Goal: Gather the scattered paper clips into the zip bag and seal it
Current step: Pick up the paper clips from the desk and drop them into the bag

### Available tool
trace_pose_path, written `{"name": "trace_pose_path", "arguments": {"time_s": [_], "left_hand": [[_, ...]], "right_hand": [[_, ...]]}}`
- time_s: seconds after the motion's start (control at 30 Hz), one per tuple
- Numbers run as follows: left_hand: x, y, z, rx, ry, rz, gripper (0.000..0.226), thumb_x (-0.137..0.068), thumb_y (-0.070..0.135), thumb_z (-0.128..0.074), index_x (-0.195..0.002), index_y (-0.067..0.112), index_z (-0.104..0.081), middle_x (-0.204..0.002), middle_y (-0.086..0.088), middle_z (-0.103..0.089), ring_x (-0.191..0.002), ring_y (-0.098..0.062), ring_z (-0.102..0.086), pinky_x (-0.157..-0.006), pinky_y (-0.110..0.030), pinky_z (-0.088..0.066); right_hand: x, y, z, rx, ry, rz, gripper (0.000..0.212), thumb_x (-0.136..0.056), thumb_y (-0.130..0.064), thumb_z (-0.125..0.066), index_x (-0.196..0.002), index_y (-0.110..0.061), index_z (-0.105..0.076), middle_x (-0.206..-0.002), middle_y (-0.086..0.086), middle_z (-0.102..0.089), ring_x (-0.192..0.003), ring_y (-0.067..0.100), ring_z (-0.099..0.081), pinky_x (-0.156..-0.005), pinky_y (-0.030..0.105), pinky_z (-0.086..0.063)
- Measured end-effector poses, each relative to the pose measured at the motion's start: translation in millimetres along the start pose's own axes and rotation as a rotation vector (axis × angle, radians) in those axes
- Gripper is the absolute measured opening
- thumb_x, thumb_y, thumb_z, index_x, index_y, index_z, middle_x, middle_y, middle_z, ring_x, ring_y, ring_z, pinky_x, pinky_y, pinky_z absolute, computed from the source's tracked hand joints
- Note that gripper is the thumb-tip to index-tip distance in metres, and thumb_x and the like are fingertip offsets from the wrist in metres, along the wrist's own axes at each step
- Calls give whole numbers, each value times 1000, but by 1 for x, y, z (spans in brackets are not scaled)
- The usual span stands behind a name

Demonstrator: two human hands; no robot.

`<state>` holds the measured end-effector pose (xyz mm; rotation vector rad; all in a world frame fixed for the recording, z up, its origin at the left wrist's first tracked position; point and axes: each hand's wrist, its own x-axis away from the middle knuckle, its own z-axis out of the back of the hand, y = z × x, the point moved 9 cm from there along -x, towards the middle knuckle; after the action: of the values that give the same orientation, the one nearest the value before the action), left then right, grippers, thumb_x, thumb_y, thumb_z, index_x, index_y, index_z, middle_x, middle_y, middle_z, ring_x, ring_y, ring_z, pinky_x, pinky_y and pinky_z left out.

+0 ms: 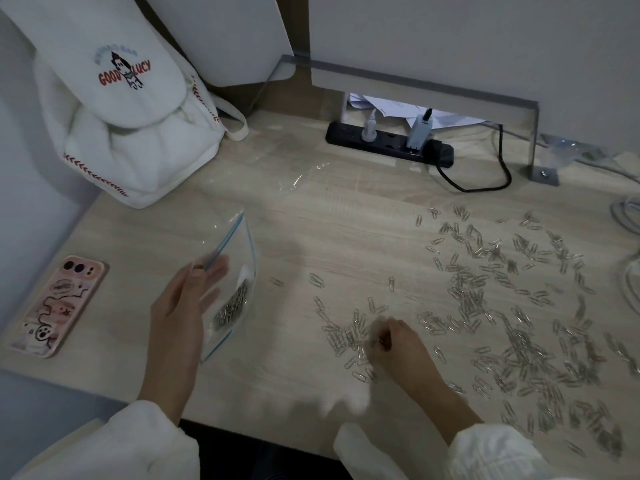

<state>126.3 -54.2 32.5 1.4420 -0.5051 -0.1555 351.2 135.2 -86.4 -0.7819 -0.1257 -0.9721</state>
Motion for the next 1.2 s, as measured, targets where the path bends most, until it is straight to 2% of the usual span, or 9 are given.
{"name": "trace_pose_path", "arguments": {"time_s": [0.23,0.4,0.6,0.7,0.77,0.87,0.97,1.1,1.2], "left_hand": [[6,-3,-19,70,-37,96,16,-87,30,-56,-97,27,-68,-106,6,-70,-106,-5,-62,-96,-25,-44],[10,-10,-39,56,-78,160,21,-92,17,-51,-104,17,-67,-110,0,-69,-108,-9,-61,-94,-20,-45],[6,-10,-31,-1,-82,123,28,-96,14,-42,-112,16,-64,-111,3,-68,-107,-4,-61,-89,-11,-46],[1,-6,-18,18,-38,104,24,-95,17,-44,-101,24,-66,-108,6,-69,-108,-5,-61,-96,-22,-45],[-4,-1,-9,21,-11,79,19,-91,25,-50,-93,30,-68,-106,6,-70,-107,-5,-61,-100,-30,-43],[-10,10,0,2,15,38,19,-89,27,-50,-94,30,-69,-106,5,-71,-109,-7,-61,-101,-34,-42],[-14,12,4,-33,28,47,26,-97,14,-40,-107,17,-64,-112,-2,-68,-110,-8,-60,-103,-33,-42],[-14,12,4,-49,14,48,27,-97,12,-38,-107,18,-63,-113,-3,-67,-110,-8,-60,-100,-27,-43],[-15,10,3,-49,2,62,27,-97,12,-38,-102,22,-63,-112,-2,-67,-111,-9,-60,-99,-26,-43]], "right_hand": [[16,-88,51,-647,-1,-6,6,-84,-1,-58,-81,-5,-58,-70,10,-57,-48,5,-56,-47,7,-42],[36,-181,59,-884,-174,184,10,-85,-2,-58,-80,-10,-60,-64,-2,-60,-52,8,-60,-58,21,-54],[34,-193,39,-531,-117,300,12,-88,-17,-57,-98,-23,-61,-100,-7,-64,-81,5,-64,-72,12,-50],[17,-170,63,-648,133,254,17,-91,-7,-49,-91,-19,-61,-92,-7,-65,-77,8,-64,-74,25,-54],[-6,-150,57,-439,208,246,20,-92,-8,-44,-98,-16,-61,-99,-4,-63,-86,12,-61,-83,32,-51],[-30,-144,-10,152,-46,394,47,-96,-36,-25,-132,-12,-45,-141,7,-43,-129,24,-40,-109,30,-28],[-40,-146,-68,389,-149,532,76,-89,-52,3,-141,-9,-33,-152,11,-25,-141,29,-23,-115,37,-14],[-51,-137,-104,606,-178,555,57,-85,-37,-25,-127,-13,-55,-136,5,-51,-124,23,-51,-105,37,-38],[-54,-120,-103,662,-117,587,55,-85,-39,-29,-126,-14,-55,-133,3,-55,-121,21,-54,-104,37,-29]]}}
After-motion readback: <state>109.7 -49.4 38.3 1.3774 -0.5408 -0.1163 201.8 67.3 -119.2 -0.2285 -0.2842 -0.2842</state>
